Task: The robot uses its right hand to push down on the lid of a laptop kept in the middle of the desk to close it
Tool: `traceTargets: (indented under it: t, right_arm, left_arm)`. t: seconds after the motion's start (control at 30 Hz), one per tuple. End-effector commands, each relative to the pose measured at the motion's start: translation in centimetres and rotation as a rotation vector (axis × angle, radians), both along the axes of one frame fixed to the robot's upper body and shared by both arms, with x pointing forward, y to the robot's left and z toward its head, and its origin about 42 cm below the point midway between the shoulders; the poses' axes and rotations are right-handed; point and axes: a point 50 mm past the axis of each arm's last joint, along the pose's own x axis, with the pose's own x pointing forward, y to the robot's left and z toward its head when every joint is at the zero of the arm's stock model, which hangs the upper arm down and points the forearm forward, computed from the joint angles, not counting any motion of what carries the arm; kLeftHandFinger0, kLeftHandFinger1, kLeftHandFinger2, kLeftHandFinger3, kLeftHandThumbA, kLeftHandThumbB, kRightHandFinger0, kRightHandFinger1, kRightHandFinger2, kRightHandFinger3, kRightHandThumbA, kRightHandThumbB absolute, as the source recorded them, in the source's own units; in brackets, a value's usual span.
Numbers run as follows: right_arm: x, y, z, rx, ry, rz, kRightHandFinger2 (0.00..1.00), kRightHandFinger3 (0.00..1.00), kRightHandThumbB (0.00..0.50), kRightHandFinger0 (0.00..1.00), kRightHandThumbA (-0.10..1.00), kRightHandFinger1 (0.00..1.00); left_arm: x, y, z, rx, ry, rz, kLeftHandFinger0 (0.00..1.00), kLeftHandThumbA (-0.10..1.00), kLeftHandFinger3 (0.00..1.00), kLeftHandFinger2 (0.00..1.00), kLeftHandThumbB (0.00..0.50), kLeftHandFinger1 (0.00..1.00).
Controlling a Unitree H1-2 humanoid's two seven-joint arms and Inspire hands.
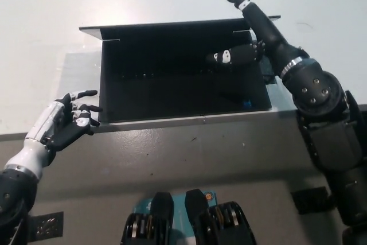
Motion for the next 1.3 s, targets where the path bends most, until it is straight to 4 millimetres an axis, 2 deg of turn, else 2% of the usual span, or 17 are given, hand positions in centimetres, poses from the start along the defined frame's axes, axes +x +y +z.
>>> traceTargets:
  t: [0.0,0.1,0.13,0.33,0.4,0.43,0.53,0.57,0.7,0.77,0.83,0.9,1.0,1.03,1.1,1.27]
  right_arm:
    - [-1.2,-1.9,-4.9,0.072,0.217,-0.047,0.98,1.00,0.358,1.00,1.00,1.00]
    - [-2.0,-2.3,-5.6,0.092,0.232,-0.056,1.00,1.00,0.335,1.00,1.00,1.00]
    - [-2.6,-2.6,-6.3,0.120,0.251,-0.060,1.00,1.00,0.324,1.00,1.00,1.00]
    - [-4.8,-3.3,-9.1,0.267,0.331,-0.090,1.00,1.00,0.298,1.00,1.00,1.00]
    - [-6.1,-3.3,-10.1,0.338,0.379,-0.102,1.00,1.00,0.304,1.00,1.00,1.00]
    - [-6.9,-3.2,-10.9,0.362,0.411,-0.113,1.00,1.00,0.324,1.00,1.00,1.00]
    - [-7.7,-3.2,-11.8,0.398,0.447,-0.119,1.00,1.00,0.336,1.00,1.00,1.00]
    - [-8.5,-3.3,-12.8,0.468,0.508,-0.118,1.00,1.00,0.357,1.00,1.00,1.00]
    - [-9.6,-3.2,-13.3,0.511,0.532,-0.117,1.00,1.00,0.339,1.00,1.00,1.00]
    - [-10.7,-3.2,-14.1,0.560,0.554,-0.104,1.00,1.00,0.369,1.00,1.00,1.00]
    - [-10.9,-3.1,-14.4,0.554,0.562,-0.106,1.00,1.00,0.374,1.00,1.00,1.00]
    - [-10.9,-3.1,-14.7,0.540,0.571,-0.104,1.00,1.00,0.359,1.00,1.00,1.00]
    - [-10.7,-3.2,-14.6,0.529,0.573,-0.099,1.00,1.00,0.377,1.00,1.00,1.00]
    - [-10.3,-3.2,-14.0,0.537,0.558,-0.090,1.00,1.00,0.352,1.00,1.00,1.00]
    - [-10.1,-3.3,-13.7,0.531,0.548,-0.089,1.00,1.00,0.361,1.00,1.00,1.00]
    - [-9.5,-3.9,-10.7,0.528,0.457,-0.041,1.00,1.00,0.363,1.00,1.00,1.00]
  left_arm:
    - [0.6,0.3,1.7,0.012,-0.050,0.029,0.42,0.15,0.74,0.56,0.000,0.45]
    - [0.7,0.3,1.6,0.006,-0.050,0.018,0.42,0.14,0.73,0.57,0.000,0.46]
    - [0.7,0.4,1.5,0.013,-0.044,0.012,0.46,0.16,0.75,0.60,0.000,0.50]
    - [0.8,0.6,1.9,0.028,-0.036,0.011,0.44,0.16,0.75,0.60,0.000,0.48]
    - [0.9,0.6,2.1,0.034,-0.040,0.012,0.45,0.15,0.75,0.60,0.000,0.48]
    - [0.9,0.7,2.1,0.030,-0.040,0.009,0.44,0.14,0.75,0.59,0.000,0.47]
    - [1.1,0.7,2.1,0.036,-0.039,0.010,0.42,0.15,0.75,0.58,0.000,0.46]
    - [1.1,0.8,2.1,0.038,-0.038,0.017,0.42,0.15,0.75,0.57,0.000,0.46]
    - [1.0,0.8,2.2,0.044,-0.043,0.017,0.41,0.15,0.74,0.57,0.000,0.46]
    - [1.0,0.8,2.1,0.042,-0.045,0.014,0.41,0.16,0.74,0.58,0.003,0.47]
    - [1.0,0.8,2.0,0.040,-0.043,0.014,0.41,0.16,0.74,0.58,0.000,0.46]
    - [0.8,0.8,1.9,0.030,-0.038,0.018,0.41,0.17,0.75,0.58,0.002,0.46]
    - [0.7,0.8,1.8,0.032,-0.036,0.021,0.41,0.16,0.75,0.58,0.000,0.46]
    - [0.7,0.8,1.8,0.030,-0.036,0.020,0.42,0.15,0.75,0.59,0.000,0.47]
    - [0.7,0.7,1.7,0.033,-0.037,0.021,0.42,0.15,0.75,0.59,0.000,0.47]
    - [0.4,0.8,1.4,0.021,-0.030,0.026,0.42,0.16,0.74,0.58,0.000,0.46]
